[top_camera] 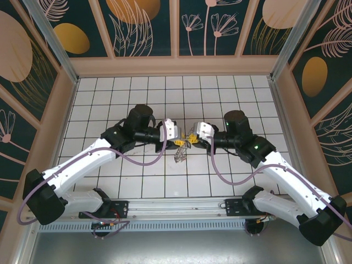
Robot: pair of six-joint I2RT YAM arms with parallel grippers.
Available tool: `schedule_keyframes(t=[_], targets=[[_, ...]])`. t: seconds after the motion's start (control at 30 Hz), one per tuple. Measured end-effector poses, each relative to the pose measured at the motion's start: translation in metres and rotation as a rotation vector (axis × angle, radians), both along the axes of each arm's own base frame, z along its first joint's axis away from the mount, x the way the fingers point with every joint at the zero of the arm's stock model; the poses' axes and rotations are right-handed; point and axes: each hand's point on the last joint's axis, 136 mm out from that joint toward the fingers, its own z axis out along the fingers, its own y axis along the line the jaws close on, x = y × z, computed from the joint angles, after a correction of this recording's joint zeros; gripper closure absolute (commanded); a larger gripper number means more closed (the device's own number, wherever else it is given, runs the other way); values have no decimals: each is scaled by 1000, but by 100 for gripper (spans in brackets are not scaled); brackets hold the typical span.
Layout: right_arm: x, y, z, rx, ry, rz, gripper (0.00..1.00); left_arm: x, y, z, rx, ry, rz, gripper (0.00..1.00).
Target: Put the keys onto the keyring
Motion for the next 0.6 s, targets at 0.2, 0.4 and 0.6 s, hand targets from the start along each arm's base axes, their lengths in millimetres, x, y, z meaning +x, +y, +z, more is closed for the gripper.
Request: schedule_keyframes(t=[0.2,0.4,0.6], targets=[[-4,2,0,1,1,15,100,3,8,6,15,-75,28,73],[-3,5,-2,1,4,22,100,0,7,9,5,-68,15,73],[-2,9,-4,0,6,31,100,-2,-1,9,-7,-34,-23,75]])
